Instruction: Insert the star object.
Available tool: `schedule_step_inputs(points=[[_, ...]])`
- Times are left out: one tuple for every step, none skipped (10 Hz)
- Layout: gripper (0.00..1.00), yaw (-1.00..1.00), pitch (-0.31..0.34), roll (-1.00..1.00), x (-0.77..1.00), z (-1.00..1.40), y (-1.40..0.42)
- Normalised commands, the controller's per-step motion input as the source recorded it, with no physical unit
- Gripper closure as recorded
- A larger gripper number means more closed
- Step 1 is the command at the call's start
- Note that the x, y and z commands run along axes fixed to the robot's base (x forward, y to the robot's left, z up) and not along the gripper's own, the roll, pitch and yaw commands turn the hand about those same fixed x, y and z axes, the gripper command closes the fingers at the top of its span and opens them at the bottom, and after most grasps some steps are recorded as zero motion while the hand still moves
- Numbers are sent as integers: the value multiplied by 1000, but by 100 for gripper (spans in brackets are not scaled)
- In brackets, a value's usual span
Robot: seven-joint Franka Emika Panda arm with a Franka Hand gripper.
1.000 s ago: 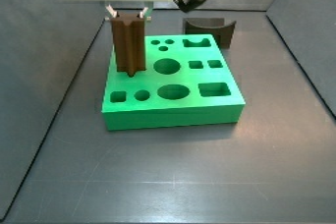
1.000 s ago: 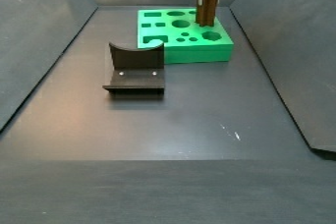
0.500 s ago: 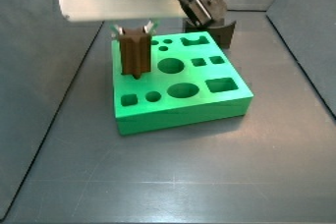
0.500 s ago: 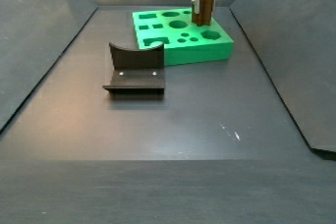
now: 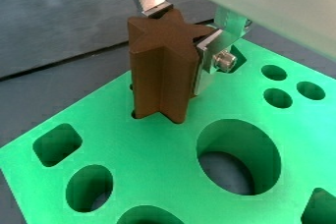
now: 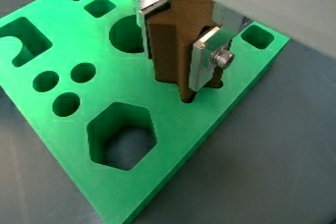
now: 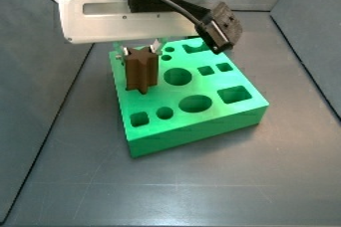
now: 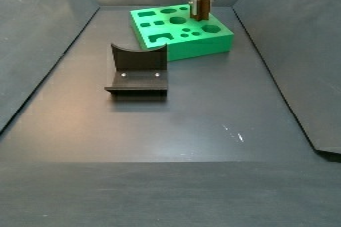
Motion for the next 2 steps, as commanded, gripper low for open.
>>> schedule_step_inputs(points=[[100, 0, 3, 14, 0, 0, 0], [100, 0, 0, 0, 0, 0, 0]])
